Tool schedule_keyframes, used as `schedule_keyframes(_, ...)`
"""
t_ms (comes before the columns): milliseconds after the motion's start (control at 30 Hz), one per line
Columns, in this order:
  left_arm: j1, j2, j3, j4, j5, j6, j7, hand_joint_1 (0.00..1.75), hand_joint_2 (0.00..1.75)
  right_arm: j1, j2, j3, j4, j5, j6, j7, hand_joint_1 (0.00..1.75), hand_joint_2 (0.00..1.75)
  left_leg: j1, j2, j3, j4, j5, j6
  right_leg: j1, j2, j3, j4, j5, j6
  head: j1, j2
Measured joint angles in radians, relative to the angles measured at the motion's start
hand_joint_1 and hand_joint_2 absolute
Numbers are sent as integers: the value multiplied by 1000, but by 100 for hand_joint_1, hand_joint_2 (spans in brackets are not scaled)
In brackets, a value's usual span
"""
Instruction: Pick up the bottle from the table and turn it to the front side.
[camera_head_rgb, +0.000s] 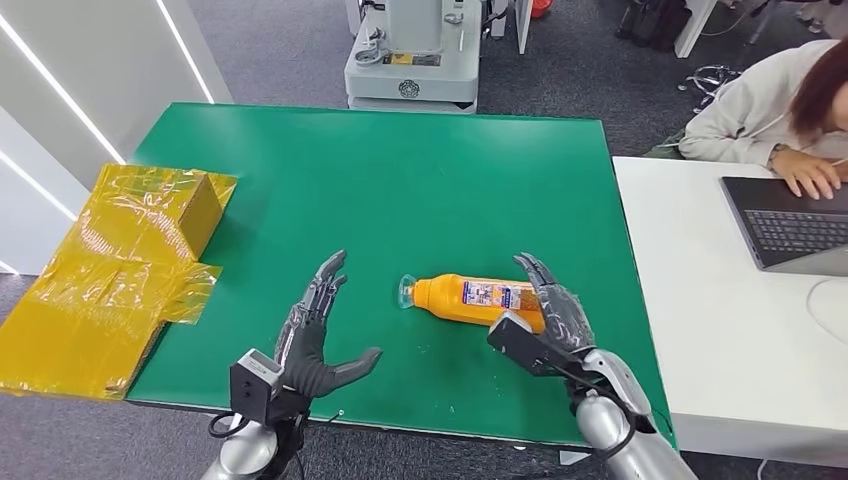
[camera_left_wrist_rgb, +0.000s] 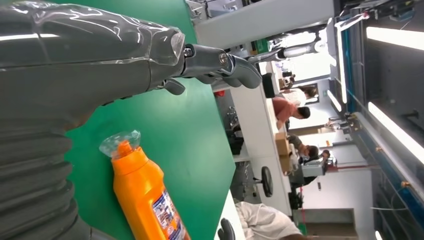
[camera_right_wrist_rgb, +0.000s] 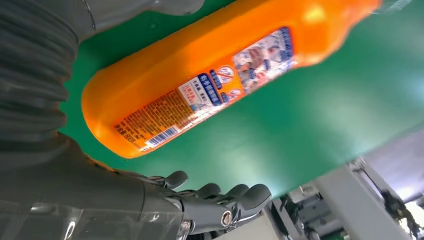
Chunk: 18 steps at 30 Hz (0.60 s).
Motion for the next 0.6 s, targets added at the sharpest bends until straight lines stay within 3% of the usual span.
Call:
schedule_keyframes(367, -11, 0, 0, 17, -11, -37, 26, 0, 175, -166, -95, 172, 140, 143, 185, 71, 0, 175, 0, 0, 0, 0, 0, 0, 0, 0, 0, 0, 0, 0, 0, 0)
schedule_keyframes(600, -12, 0, 3, 28, -6, -47, 28, 0, 175, -216, -136, 235, 150, 146, 283, 77, 0, 175, 0, -1, 0, 0, 0, 0, 0, -1, 0, 0, 0, 0, 0, 0)
